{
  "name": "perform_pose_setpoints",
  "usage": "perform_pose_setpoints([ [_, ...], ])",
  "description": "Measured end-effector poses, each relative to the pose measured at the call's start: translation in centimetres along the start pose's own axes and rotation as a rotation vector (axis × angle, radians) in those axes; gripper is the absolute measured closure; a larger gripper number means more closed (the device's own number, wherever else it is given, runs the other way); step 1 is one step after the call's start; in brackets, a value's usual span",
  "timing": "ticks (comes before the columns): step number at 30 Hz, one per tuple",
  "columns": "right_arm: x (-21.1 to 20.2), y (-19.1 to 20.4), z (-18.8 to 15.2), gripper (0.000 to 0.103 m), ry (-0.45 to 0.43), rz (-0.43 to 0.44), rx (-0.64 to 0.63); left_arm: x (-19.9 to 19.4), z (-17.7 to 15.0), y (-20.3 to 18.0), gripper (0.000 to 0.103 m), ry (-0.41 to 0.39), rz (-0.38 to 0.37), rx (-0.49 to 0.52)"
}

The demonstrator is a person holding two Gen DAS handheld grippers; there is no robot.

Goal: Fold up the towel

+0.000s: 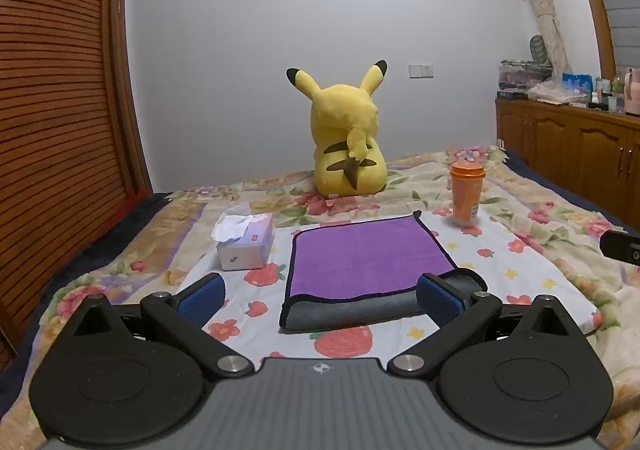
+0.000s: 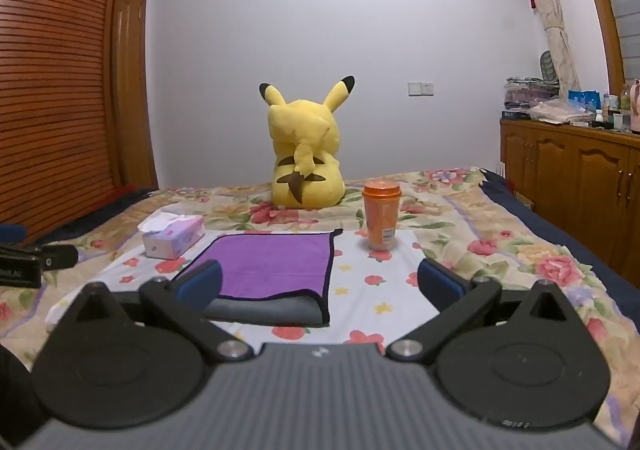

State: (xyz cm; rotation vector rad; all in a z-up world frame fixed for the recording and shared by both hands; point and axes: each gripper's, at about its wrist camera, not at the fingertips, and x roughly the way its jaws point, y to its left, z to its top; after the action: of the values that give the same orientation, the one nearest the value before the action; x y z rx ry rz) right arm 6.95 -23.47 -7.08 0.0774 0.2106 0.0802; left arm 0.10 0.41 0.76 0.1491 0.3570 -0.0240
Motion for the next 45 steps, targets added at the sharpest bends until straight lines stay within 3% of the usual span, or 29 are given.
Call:
perform_pose_setpoints([
  [45, 0.0, -0.2, -0.2, 0.0, -0.001, -0.001, 0.002, 0.3, -1.1, -0.1, 0.0, 0.007, 0.004, 0.006],
])
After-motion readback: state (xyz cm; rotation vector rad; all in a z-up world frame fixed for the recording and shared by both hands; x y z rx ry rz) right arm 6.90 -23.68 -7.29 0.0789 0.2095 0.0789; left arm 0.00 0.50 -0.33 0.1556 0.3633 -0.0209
